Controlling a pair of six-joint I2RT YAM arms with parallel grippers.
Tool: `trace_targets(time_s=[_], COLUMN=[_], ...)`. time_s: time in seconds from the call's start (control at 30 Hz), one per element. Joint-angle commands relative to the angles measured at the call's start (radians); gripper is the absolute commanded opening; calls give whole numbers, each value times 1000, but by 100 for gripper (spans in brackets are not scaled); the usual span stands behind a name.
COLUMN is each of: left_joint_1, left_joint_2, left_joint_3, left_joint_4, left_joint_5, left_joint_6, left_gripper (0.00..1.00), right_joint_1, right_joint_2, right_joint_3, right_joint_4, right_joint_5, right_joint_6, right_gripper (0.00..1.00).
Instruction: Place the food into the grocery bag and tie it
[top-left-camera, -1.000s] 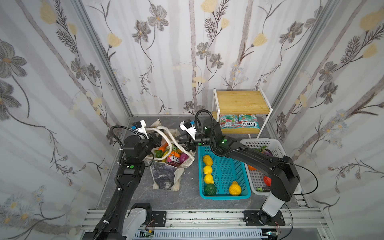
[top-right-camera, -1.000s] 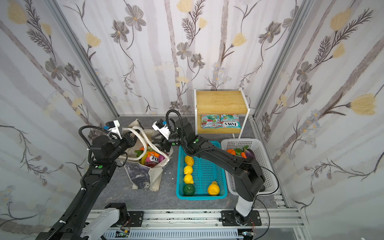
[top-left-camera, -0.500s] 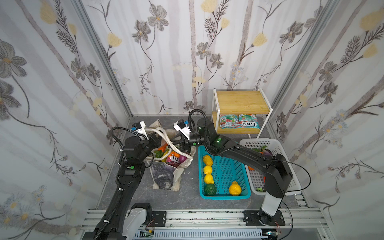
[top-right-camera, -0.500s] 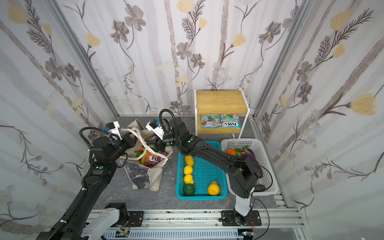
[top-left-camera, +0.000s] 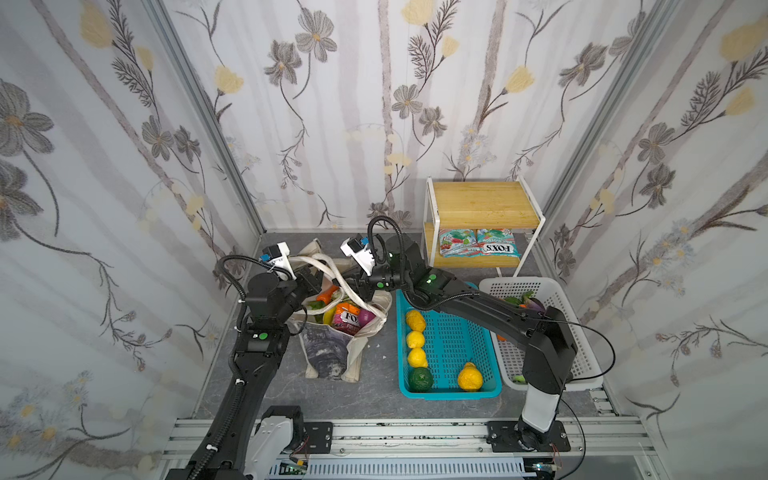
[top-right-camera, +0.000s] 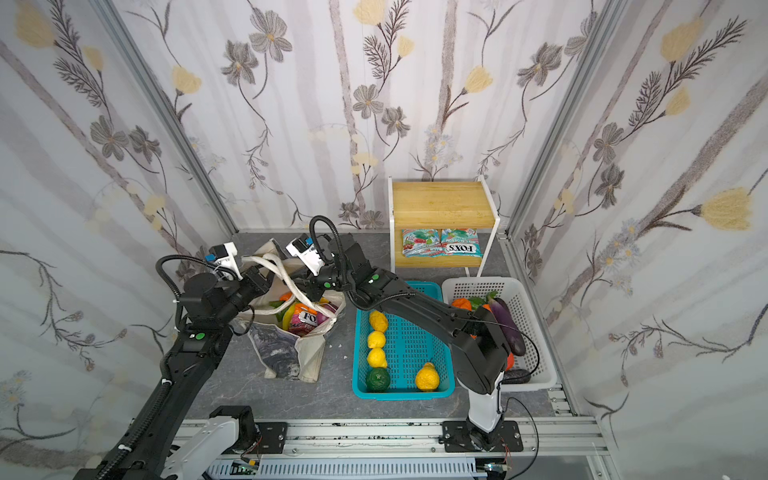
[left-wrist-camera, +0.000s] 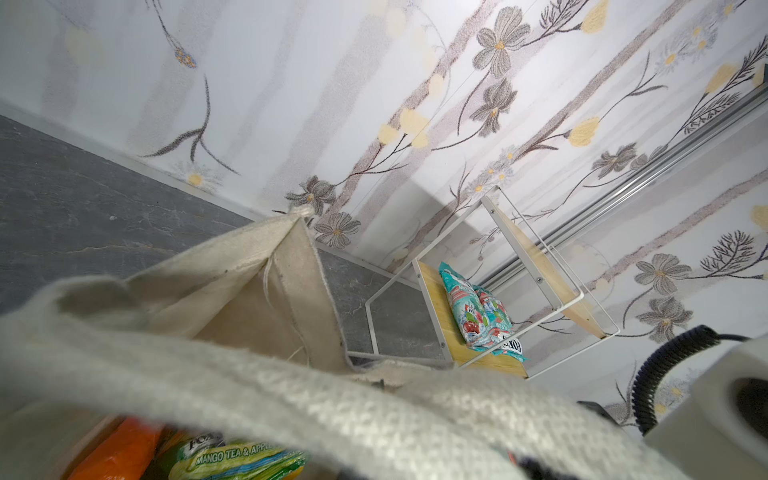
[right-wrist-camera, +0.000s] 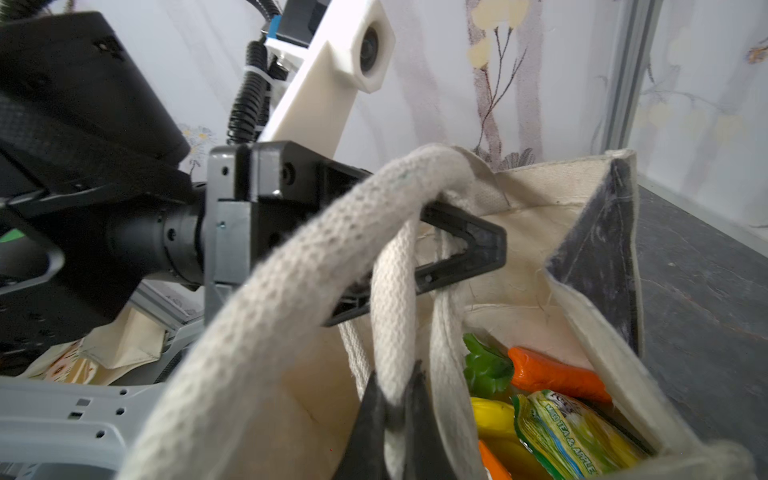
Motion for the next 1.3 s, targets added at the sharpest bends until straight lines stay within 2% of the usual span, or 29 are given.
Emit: trace_targets(time_s=[0.0, 0.2, 0.3, 0.53, 0.67, 0.83, 0.97, 1.27], left_joint_1=[31, 142, 168, 250, 309, 381, 420, 469], left_joint_2=[-7, 2, -4, 8, -9, 9, 27, 40], left_joint_3=[59, 116, 125, 192, 166, 52, 62, 39], left_joint_4=[-64, -140, -137, -96, 4, 227, 235, 261], left_joint_5=[46, 219, 227, 207, 192, 216, 173, 181], left_joint_6=[33, 0, -26, -139, -237, -439, -444, -505], left_gripper=[0, 0, 0, 0, 0, 0, 0, 0], right_joint_1=[-1, -6, -10, -35, -49, -64, -64, -79], right_joint_2=[-3, 64, 78, 55, 49, 37, 9, -91], right_joint_3=[29, 224, 286, 286, 288, 286, 265, 77], right_joint_4=[-96, -391, -462, -450, -421, -399, -376, -225], right_joint_5=[201, 467, 566, 656, 690, 755, 836, 872], right_joint_6=[60, 95, 134, 194, 214, 252, 274, 351], right_gripper=[0, 0, 0, 0, 0, 0, 0, 0])
